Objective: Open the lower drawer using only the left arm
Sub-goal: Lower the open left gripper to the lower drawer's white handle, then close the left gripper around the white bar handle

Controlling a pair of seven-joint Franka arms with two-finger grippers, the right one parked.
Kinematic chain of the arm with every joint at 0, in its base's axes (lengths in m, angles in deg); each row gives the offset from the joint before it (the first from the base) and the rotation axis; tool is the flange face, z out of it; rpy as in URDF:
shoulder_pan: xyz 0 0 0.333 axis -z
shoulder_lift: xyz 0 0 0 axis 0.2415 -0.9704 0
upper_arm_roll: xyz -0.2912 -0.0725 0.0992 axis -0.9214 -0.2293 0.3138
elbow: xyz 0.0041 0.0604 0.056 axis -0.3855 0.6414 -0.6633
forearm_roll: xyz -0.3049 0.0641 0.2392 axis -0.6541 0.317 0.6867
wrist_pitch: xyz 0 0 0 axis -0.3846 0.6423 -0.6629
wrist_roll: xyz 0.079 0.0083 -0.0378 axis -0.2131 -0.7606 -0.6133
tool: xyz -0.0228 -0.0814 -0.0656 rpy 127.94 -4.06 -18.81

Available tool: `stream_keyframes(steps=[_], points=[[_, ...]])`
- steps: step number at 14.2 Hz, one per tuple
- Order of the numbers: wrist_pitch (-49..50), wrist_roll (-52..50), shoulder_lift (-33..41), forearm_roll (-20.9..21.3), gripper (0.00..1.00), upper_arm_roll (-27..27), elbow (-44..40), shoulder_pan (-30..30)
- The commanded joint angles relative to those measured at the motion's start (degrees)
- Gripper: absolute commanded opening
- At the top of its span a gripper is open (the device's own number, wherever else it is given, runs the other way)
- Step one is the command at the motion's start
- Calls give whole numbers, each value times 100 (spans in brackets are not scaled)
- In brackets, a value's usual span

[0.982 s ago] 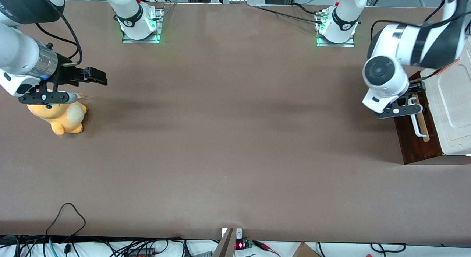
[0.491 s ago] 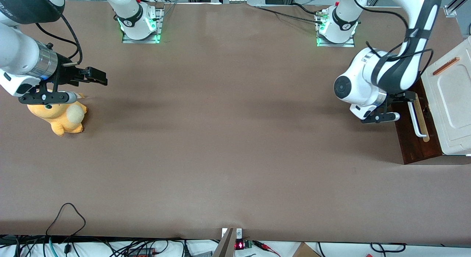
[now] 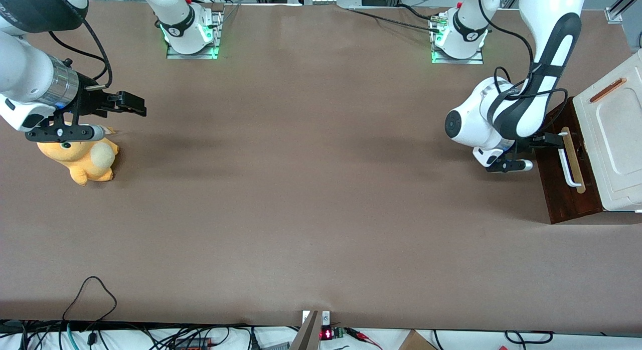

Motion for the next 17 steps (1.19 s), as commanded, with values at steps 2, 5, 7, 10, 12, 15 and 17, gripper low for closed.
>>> stream_keyframes(steps=[2, 5, 7, 10, 12, 15, 17], points=[[-35, -157, -222, 622, 97, 43, -1, -275], [-166, -280, -354, 1010, 97, 43, -27, -539], [-158, -315, -389, 1011, 94, 43, -36, -548], [-184, -368, -460, 1194, 90, 43, -45, -627], [-184, -525, -512, 1292, 86, 43, -45, -663], [-184, -561, -539, 1301, 71, 43, -36, -663], [-184, -561, -539, 1292, 53, 43, -36, -663]])
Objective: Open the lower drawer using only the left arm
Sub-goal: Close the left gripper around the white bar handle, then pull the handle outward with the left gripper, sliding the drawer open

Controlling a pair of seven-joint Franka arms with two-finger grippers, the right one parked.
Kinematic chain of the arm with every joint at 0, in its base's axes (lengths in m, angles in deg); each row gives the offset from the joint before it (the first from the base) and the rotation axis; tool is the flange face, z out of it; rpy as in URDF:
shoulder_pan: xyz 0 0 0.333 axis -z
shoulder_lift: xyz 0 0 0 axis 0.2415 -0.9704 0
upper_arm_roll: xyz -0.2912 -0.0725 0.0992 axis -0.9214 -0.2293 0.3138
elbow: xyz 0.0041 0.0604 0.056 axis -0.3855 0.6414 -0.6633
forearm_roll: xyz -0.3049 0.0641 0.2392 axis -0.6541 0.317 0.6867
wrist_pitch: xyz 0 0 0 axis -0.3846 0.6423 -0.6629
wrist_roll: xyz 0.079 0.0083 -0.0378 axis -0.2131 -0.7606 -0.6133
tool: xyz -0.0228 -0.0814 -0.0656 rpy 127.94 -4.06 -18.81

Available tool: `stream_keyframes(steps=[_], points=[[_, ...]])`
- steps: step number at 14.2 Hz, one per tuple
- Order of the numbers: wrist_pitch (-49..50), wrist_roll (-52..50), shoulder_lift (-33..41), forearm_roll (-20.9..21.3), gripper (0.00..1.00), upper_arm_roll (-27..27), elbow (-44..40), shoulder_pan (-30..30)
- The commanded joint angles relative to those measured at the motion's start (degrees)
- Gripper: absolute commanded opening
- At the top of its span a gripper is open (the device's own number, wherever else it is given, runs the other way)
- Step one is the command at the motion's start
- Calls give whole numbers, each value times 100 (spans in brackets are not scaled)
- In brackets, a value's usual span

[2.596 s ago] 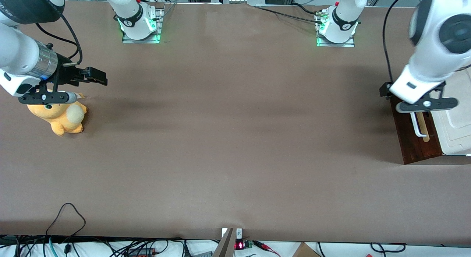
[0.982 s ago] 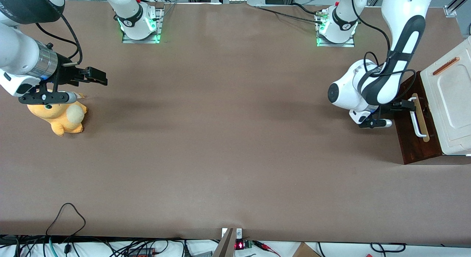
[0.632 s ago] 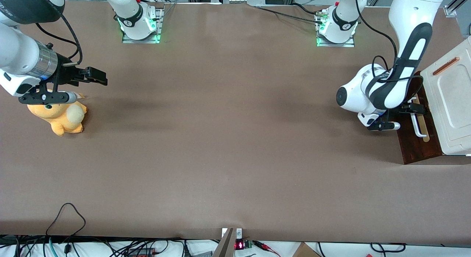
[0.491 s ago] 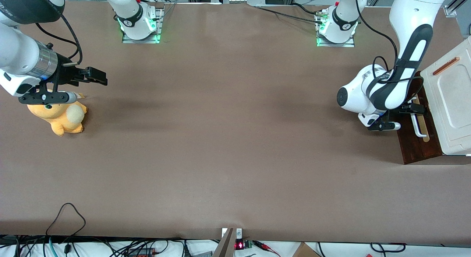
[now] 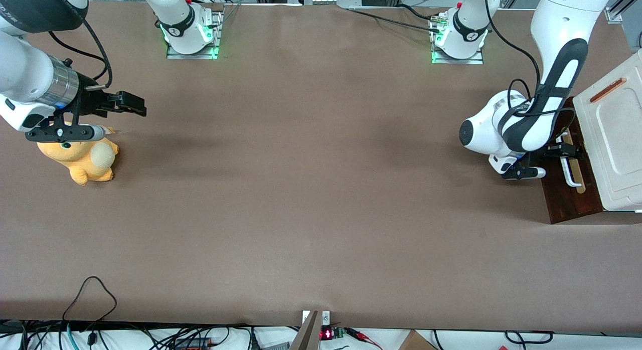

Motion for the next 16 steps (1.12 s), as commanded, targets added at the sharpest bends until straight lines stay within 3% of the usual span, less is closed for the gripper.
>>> stream_keyframes(steps=[1, 4, 6, 12, 16], points=[[-24, -72, -29, 144, 44, -35, -38, -61], [2, -81, -12, 144, 15, -35, -29, -61], [2, -81, -3, 135, 3, -43, -38, -52], [20, -72, 58, -31, 0, -122, -161, 369], [125, -54, 120, -760, 0, -420, -354, 800]])
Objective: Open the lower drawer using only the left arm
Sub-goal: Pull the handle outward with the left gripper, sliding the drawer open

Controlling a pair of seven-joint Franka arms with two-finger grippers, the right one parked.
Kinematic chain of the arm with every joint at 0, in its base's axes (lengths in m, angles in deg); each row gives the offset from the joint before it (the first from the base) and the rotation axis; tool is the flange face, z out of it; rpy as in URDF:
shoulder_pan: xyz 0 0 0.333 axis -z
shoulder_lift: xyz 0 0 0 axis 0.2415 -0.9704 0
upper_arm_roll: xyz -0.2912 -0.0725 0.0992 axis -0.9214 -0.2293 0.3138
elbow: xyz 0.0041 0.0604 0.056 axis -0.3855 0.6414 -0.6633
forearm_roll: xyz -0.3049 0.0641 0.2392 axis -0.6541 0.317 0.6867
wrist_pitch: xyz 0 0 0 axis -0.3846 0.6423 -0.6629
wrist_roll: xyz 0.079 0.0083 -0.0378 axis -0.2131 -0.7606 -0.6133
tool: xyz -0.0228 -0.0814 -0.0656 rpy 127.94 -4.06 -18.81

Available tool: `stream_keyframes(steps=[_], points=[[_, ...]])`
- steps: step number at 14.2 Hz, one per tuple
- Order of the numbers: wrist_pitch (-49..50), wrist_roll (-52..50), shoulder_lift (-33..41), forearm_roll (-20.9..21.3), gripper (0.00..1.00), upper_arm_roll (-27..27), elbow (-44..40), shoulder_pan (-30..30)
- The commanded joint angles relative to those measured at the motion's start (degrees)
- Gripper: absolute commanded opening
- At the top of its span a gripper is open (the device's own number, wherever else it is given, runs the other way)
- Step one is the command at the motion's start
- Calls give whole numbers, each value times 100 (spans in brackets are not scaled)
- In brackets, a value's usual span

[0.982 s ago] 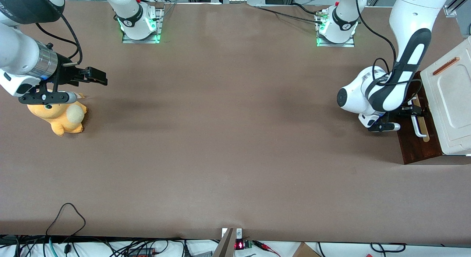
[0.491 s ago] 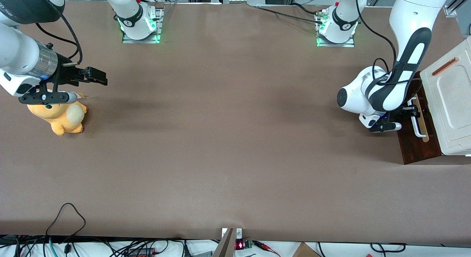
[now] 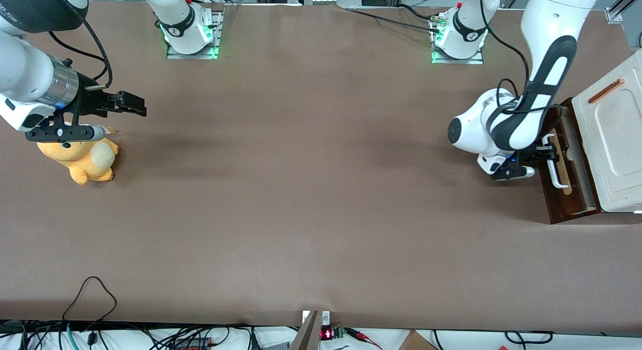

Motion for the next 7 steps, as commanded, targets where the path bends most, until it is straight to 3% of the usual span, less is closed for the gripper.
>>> stream_keyframes(steps=[1, 4, 7], points=[[197, 238, 58, -349, 0, -332, -273, 416], [427, 221, 66, -736, 4, -587, -370, 628], [489, 212, 119, -754, 5, -684, -370, 637]])
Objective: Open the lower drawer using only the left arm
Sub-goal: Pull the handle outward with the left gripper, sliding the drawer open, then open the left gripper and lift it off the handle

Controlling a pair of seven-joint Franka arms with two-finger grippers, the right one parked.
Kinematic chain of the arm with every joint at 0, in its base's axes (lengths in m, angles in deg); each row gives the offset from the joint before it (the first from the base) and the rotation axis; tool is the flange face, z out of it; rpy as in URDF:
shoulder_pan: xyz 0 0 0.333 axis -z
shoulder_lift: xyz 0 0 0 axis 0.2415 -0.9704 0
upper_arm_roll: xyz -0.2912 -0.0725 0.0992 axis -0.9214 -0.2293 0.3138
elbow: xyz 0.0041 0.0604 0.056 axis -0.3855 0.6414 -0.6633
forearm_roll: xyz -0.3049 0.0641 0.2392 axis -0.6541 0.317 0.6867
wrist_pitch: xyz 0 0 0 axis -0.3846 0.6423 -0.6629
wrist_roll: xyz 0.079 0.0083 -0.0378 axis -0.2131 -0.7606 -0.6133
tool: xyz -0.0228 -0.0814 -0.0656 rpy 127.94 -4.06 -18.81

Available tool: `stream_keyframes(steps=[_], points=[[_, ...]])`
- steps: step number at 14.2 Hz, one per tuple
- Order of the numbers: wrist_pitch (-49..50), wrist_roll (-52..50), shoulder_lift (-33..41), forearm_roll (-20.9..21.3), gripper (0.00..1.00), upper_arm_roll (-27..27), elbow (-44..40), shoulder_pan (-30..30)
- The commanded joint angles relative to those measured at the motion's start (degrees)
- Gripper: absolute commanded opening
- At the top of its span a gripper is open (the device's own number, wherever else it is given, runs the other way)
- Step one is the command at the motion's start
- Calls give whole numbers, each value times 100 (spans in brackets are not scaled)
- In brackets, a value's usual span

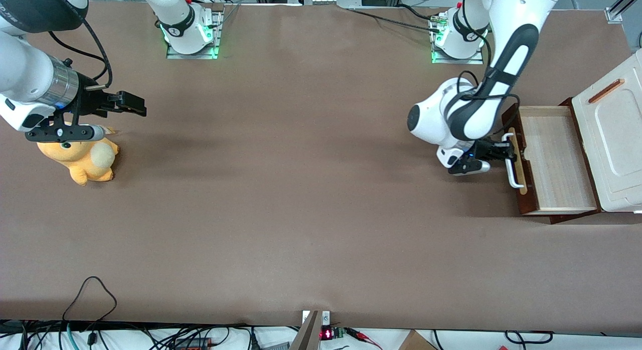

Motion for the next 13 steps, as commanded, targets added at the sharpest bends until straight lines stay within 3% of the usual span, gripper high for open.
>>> stream_keyframes(steps=[1, 3, 5, 6, 9, 13], points=[[96, 259, 114, -31, 10, -41, -96, -7], [139, 268, 158, -57, 100, -76, -96, -16], [131, 303, 333, -319, 100, -77, -140, -34], [131, 277, 360, -660, 100, -77, -375, -34], [122, 408, 667, -1794, 100, -77, -1034, -121], [157, 1057, 1115, -3762, 100, 29, -2036, -297]])
